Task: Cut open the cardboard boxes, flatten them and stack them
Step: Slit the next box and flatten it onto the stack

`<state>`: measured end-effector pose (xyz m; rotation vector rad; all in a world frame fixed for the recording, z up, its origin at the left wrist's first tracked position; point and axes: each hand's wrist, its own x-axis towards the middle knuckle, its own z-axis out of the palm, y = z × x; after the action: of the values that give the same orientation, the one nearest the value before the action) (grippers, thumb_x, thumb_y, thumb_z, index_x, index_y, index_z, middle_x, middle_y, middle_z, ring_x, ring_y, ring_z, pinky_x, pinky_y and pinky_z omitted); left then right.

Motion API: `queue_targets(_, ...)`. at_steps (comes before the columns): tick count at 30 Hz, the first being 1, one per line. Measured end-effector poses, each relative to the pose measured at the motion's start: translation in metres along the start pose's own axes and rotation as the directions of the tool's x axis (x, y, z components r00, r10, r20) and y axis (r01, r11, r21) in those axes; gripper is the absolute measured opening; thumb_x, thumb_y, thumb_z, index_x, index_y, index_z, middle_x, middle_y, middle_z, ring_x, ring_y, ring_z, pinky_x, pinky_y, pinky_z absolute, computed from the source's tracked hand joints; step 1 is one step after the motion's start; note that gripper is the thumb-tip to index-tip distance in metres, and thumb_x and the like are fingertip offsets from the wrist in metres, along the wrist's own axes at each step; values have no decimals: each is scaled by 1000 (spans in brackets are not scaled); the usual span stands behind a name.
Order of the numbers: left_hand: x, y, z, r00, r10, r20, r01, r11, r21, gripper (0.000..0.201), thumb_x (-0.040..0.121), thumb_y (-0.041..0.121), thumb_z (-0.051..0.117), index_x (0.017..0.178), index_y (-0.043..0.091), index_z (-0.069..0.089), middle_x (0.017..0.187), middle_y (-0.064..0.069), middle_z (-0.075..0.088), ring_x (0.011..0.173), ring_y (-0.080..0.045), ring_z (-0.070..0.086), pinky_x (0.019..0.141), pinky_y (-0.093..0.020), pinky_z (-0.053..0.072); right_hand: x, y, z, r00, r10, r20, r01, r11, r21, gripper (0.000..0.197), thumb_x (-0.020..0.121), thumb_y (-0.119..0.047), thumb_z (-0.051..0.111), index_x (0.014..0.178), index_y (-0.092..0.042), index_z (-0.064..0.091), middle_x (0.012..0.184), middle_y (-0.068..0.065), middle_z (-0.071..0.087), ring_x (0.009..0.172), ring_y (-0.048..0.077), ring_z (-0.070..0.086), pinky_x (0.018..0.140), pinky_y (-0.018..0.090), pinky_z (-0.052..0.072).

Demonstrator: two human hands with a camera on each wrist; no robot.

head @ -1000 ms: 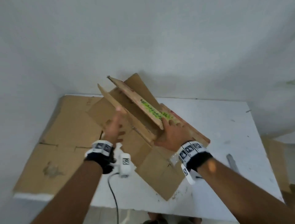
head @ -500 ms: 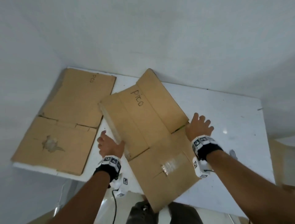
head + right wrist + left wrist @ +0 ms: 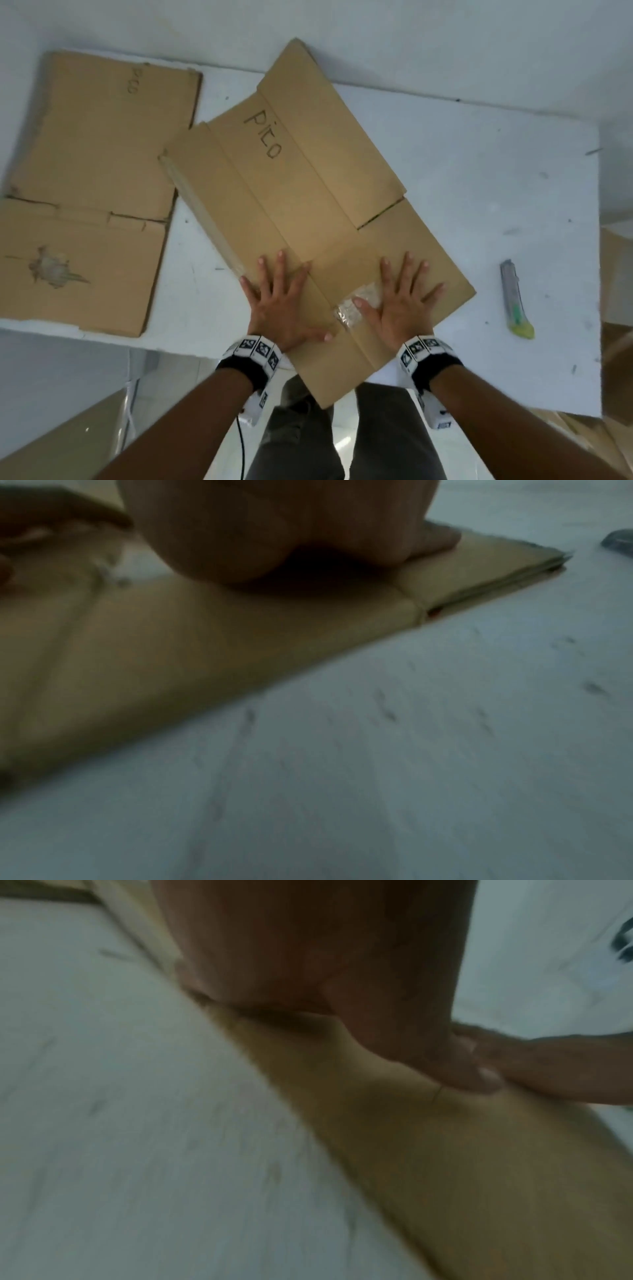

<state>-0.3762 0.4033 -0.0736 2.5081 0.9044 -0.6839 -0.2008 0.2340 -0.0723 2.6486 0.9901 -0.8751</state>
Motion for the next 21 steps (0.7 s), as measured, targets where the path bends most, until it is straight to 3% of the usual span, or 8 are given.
queue_targets(3,32,-7,-57,932,-44,-359,-8,990,-143,108,67,104,24,141,28,45,146,-14,43,131,-40,45,107,-59,33,11,-12,-38,999,-10,-42,12,999,42,101,86,-87,16,160,-22,-7,166,18,-14,152,46,-8,113,76,7)
queue_targets(5,86,-24,-108,867,-40,-497,-4,996,-87,93,74,96,34,136,29,48,142,-12,46,127,-37,47,102,-58,35,35,-35,-81,976,-78,-206,95,993,72,97,90,-81,23,160,-17,4,168,17,-2,154,42,-2,116,73,3)
queue_targets(7,139,-49,-161,904,-118,-412,86,992,-95,101,68,98,43,148,38,36,162,-12,26,146,-44,26,111,-74,19,76,-61,-119,896,-220,-385,239,971,2,94,92,-78,24,160,-14,11,168,18,3,154,41,0,116,68,-1)
queue_targets(9,173,-71,-199,950,-229,-211,204,970,-133,127,52,103,52,159,48,9,171,-4,-8,153,-49,-6,110,-81,0,129,-84,-149,858,-341,-383,318,940,-124,96,92,-79,22,161,-13,8,167,19,-2,154,42,-6,119,67,-3)
queue_targets(10,183,-81,-209,953,-277,-126,261,957,-130,138,46,102,58,158,51,-3,170,-2,-20,152,-50,-15,110,-83,-2,155,-91,-159,865,-381,-325,339,923,-181,98,90,-81,22,161,-15,5,167,19,-7,153,42,-10,119,67,-4)
queue_targets(14,196,-99,-194,947,-308,89,307,951,24,163,33,97,70,145,50,-39,159,-11,-43,147,-55,-25,107,-86,6,225,-91,-152,898,-436,-68,409,881,-238,106,81,-90,24,160,-28,-12,164,10,-28,150,41,-24,119,66,-9)
queue_targets(17,206,-116,-168,957,-284,57,285,959,-13,165,26,96,73,124,55,-54,154,-12,-50,143,-57,-33,104,-87,-7,235,-88,-129,875,-456,-165,414,880,-234,104,81,-93,14,159,-30,-12,166,9,-23,152,41,-17,119,66,-7)
queue_targets(21,203,-113,-171,956,-283,78,288,957,-49,166,26,93,76,125,56,-52,152,-11,-53,140,-55,-38,101,-87,-14,229,-91,-130,887,-436,-153,395,887,-237,103,82,-92,12,160,-29,-11,166,11,-21,152,43,-14,119,68,-1)
